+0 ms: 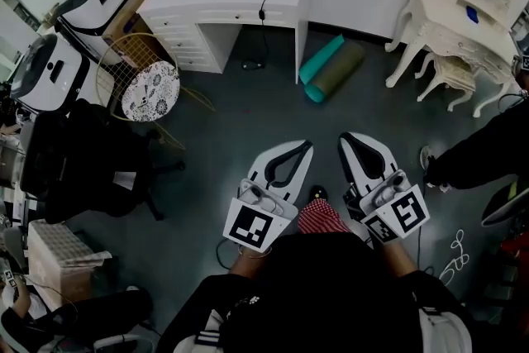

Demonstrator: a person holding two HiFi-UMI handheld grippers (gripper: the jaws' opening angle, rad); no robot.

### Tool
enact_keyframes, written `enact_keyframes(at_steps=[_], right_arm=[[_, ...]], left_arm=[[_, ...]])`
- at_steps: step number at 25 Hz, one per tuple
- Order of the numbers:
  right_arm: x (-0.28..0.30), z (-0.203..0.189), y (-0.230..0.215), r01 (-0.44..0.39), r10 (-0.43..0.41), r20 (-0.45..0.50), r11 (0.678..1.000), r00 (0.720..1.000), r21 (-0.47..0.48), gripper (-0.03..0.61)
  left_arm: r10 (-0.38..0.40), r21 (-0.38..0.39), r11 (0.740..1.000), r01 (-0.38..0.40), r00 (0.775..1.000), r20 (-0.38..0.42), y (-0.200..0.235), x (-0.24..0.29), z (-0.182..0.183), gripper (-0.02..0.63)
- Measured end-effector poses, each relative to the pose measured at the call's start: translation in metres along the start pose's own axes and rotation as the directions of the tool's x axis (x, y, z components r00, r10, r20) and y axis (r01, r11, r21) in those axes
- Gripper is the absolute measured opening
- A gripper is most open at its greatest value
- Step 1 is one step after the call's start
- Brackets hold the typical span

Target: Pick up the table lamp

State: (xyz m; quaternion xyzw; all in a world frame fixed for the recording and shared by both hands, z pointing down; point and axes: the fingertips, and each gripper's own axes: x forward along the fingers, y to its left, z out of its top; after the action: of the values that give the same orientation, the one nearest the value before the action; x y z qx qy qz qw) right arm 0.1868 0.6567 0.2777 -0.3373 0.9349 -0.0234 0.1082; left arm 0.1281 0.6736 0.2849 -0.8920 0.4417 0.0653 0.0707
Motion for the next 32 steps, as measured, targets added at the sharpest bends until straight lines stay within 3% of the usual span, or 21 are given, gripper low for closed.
enact_keyframes(at_steps=[19,32], right_arm=[[0.070,0.008,-0.101,-0.083,0.082,0.023,0.996,0.996,0.044,0.017],[0.082,0.000,-0.164,-0.082,0.080,0.023,0.992,0.997,0.094,0.017]], left_arm=[[0.070,0.011,0.997,-0.070,0.997,-0.013,0.063,0.102,-0.018,0.012],[0.063,0.028,0.998,-0.062,0.998,-0.031,0.069,0.159,-0.031,0.012]])
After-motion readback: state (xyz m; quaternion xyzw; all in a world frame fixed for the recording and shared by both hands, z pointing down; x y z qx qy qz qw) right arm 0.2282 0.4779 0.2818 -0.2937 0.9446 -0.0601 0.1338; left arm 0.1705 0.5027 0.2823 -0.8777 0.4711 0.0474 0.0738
